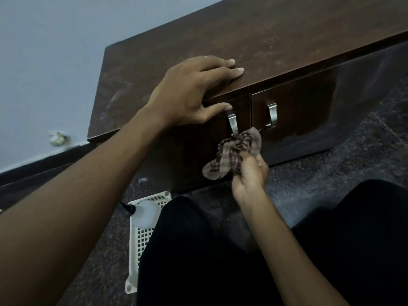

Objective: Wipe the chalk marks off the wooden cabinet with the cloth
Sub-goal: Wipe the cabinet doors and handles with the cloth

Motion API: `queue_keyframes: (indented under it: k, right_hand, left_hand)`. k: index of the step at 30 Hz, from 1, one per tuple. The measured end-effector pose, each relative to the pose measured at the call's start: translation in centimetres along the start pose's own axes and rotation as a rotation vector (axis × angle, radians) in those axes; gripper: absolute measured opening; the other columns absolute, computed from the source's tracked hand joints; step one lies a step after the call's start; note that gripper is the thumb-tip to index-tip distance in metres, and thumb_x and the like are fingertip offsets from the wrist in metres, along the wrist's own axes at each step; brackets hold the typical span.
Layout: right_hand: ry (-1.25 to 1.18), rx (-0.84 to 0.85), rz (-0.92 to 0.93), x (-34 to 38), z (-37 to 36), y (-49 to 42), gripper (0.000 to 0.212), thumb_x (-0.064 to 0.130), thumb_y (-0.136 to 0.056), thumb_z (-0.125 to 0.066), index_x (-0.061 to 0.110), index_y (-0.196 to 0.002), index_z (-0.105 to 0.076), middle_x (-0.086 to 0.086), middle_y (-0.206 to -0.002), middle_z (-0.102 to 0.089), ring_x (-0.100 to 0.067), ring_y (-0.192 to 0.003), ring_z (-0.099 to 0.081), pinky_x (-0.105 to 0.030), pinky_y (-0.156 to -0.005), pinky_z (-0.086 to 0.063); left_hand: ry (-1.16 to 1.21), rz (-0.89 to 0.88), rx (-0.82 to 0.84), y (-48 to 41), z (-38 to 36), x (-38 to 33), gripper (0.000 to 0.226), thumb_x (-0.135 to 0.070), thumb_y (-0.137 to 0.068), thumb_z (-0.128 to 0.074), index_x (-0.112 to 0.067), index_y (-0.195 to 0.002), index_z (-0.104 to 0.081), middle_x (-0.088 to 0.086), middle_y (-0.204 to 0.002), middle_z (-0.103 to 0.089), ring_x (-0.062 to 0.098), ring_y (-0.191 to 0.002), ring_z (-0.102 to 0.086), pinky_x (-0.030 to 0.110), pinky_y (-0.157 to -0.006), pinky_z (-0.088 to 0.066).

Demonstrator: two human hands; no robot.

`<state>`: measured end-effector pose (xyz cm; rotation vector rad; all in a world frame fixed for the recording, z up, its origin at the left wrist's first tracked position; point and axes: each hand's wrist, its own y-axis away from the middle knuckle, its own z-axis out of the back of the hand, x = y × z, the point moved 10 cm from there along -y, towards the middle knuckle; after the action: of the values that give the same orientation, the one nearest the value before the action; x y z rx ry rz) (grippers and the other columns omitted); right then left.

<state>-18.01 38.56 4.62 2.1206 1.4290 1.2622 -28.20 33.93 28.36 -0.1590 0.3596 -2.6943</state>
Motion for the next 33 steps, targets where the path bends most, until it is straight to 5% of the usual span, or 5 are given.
queue_keyframes:
  k: [10, 14, 19, 22, 33]
  right_hand:
    - [0.081, 0.053, 0.068, 1.3, -0.6, 0.6, 0.022, -0.002, -0.094, -0.061, 0.01, -0.11, -0.07, -0.01, -0.104, -0.075, -0.022, -0.095, -0.073, -0.031, -0.079, -0.061]
    - [0.319, 0.055, 0.378, 3.7, -0.7, 2.5, 0.023, 0.018, -0.096, -0.066, 0.015, -0.119, -0.068, 0.0, -0.111, -0.074, -0.01, -0.106, -0.069, -0.036, -0.097, -0.056]
    - [0.604, 0.077, 0.805, 7.8, -2.2, 4.8, 0.039, 0.031, -0.091, -0.072, 0.011, -0.125, -0.067, 0.0, -0.116, -0.069, -0.007, -0.11, -0.065, -0.03, -0.096, -0.055]
    - [0.699, 0.098, 1.044, 9.9, -3.9, 6.5, 0.036, 0.023, -0.088, -0.076, 0.006, -0.119, -0.07, -0.001, -0.111, -0.067, -0.005, -0.103, -0.065, -0.019, -0.089, -0.054]
    - [1.005, 0.197, 1.62, 10.1, -7.1, 9.7, 0.031, 0.008, -0.084, -0.074, 0.002, -0.115, -0.072, -0.017, -0.106, -0.066, -0.027, -0.095, -0.064, -0.04, -0.072, -0.058]
  left_hand:
    - [0.007, -0.007, 0.0, 0.0, 0.0, -0.1, 0.062, -0.053, -0.094, -0.063, -0.025, -0.148, -0.054, 0.0, -0.15, -0.057, 0.02, -0.136, -0.054, 0.044, -0.106, -0.05]
    - [0.012, -0.007, -0.002, 0.0, 0.0, 0.0, 0.062, -0.054, -0.094, -0.063, -0.025, -0.148, -0.055, 0.0, -0.149, -0.057, 0.02, -0.135, -0.055, 0.043, -0.106, -0.05]
    - [0.049, -0.004, 0.0, -0.2, 0.2, 0.0, 0.061, -0.051, -0.091, -0.066, -0.024, -0.145, -0.058, 0.0, -0.146, -0.059, 0.022, -0.132, -0.057, 0.042, -0.108, -0.048]
    - [0.075, 0.0, 0.01, -0.2, 0.3, 0.2, 0.061, -0.049, -0.089, -0.067, -0.025, -0.144, -0.058, 0.0, -0.145, -0.059, 0.021, -0.132, -0.056, 0.043, -0.108, -0.049]
    - [0.144, 0.003, 0.028, -0.2, -0.1, 0.5, 0.064, -0.045, -0.085, -0.066, -0.024, -0.145, -0.058, 0.0, -0.147, -0.057, 0.018, -0.135, -0.054, 0.046, -0.104, -0.052]
